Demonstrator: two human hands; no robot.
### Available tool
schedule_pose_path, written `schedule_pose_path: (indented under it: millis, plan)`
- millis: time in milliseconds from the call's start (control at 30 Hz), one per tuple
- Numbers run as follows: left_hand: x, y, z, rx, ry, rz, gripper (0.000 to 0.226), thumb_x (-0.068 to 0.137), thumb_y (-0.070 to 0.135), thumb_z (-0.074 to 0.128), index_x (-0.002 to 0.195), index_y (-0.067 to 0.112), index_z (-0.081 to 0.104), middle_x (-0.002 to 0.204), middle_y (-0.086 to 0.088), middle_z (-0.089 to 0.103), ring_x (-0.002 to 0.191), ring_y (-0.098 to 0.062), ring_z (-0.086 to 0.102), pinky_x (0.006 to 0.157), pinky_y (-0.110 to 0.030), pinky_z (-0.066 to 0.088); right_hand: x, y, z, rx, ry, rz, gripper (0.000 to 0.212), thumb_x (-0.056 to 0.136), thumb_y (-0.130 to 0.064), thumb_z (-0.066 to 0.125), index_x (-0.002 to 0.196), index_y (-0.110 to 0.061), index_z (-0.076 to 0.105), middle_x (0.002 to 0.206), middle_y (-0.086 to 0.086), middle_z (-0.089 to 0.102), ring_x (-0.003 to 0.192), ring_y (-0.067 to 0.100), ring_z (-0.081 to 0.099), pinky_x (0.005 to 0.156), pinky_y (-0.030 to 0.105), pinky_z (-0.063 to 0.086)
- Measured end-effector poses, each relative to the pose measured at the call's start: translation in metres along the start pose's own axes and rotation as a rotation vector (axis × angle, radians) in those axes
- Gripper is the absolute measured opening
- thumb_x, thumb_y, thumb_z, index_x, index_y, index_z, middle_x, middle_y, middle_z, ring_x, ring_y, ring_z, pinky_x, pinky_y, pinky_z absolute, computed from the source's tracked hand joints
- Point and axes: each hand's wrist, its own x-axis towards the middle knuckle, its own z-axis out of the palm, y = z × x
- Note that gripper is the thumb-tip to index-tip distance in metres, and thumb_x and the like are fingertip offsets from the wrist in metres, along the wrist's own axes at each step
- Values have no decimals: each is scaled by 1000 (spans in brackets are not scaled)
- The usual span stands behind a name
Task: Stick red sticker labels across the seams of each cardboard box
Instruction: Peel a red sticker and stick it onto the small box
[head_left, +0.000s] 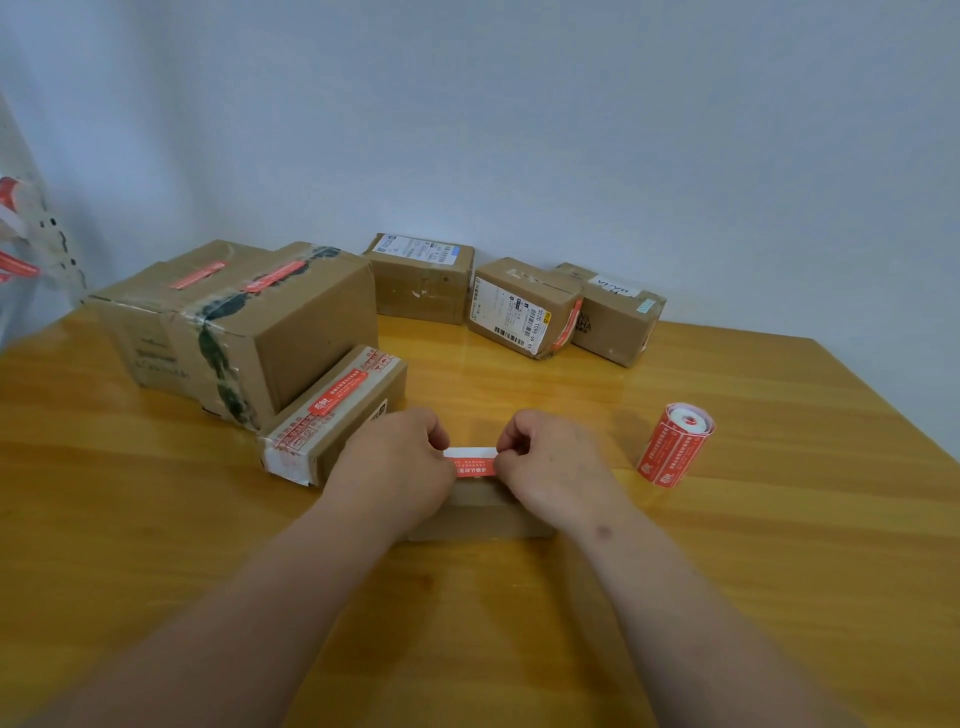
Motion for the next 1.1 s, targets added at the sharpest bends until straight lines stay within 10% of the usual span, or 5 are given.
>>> schedule_pose_path:
  millis: [467,700,800,933,1100]
  plan:
    - [1,-6,-2,27,-32,-20,22,85,30,65,104,32,56,84,10,58,76,-8,56,53,-23,39,-1,7,5,-186,88,-29,30,82,-34,61,112,-31,56,107,-4,48,106,20,47,92,37,43]
    - [4,-17,-3,-209,-63,-73,29,89,10,58,112,26,60,88,2,55,77,-11,53,58,-25,41,3,26,6,526,-59,274,24,84,-13,59,103,-26,65,110,-3,64,99,16,58,72,25,45]
    - [1,-13,-3,-128,-39,-58,21,92,31,58,113,27,59,92,7,56,80,-9,54,56,-23,40,5,21,14,491,5,280,20,76,-40,58,91,-27,65,101,-3,65,102,24,58,80,34,48]
    - [0,-9,4,46,19,-10,44,77,59,67,108,29,57,105,6,55,90,-11,55,67,-26,47,3,18,21,271,-36,231,66,44,-71,67,97,-32,59,107,-3,59,107,26,55,91,44,50]
    - [2,-13,-2,-72,-54,-37,37,81,36,74,112,29,56,99,6,54,85,-10,54,64,-25,45,1,30,8,409,-119,219,30,75,-27,73,103,-29,63,112,-1,62,97,17,59,67,25,44]
